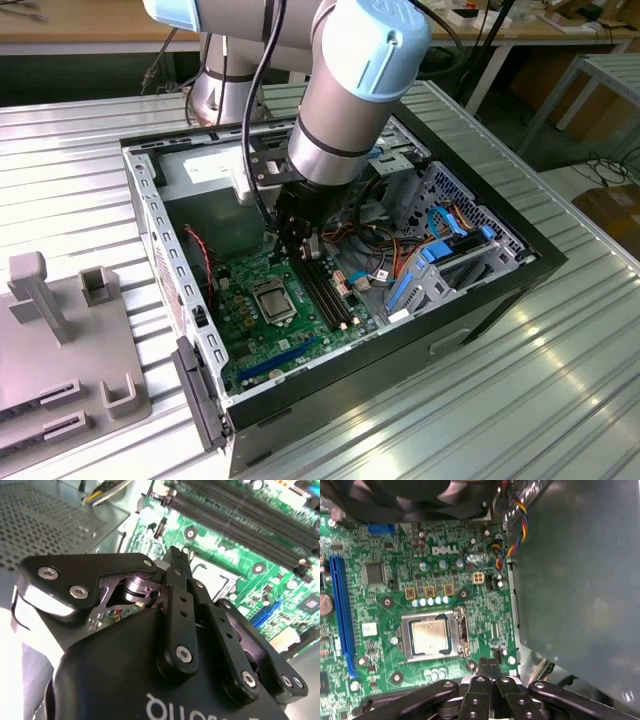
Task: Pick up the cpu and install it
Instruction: 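Install the first cpu locking lever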
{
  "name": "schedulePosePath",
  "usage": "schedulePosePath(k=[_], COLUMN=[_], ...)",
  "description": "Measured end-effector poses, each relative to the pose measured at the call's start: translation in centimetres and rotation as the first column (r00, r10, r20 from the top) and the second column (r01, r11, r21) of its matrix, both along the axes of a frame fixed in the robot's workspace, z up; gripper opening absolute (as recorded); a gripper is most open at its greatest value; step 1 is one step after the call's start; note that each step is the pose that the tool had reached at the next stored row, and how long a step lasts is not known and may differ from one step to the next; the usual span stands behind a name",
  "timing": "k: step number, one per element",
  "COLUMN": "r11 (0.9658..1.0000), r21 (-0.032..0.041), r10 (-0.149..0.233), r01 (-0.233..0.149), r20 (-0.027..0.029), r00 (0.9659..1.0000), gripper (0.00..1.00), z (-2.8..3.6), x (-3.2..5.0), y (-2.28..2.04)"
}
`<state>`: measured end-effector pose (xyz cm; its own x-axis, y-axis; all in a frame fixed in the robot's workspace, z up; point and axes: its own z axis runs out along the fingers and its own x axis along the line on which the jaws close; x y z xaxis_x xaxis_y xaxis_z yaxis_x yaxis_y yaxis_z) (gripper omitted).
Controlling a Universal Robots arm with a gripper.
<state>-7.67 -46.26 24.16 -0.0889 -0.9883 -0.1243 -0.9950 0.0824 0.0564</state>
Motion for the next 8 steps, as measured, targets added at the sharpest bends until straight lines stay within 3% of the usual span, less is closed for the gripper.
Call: schedulePosePath(k=[8], r11=[1.0], r21=[0.0005], r10=[0.0], r01=[0.0], r20=[-0.0001], r00=[1.0], gripper=[0.11], z=[-0.01], x=[-0.01], y=[0.0])
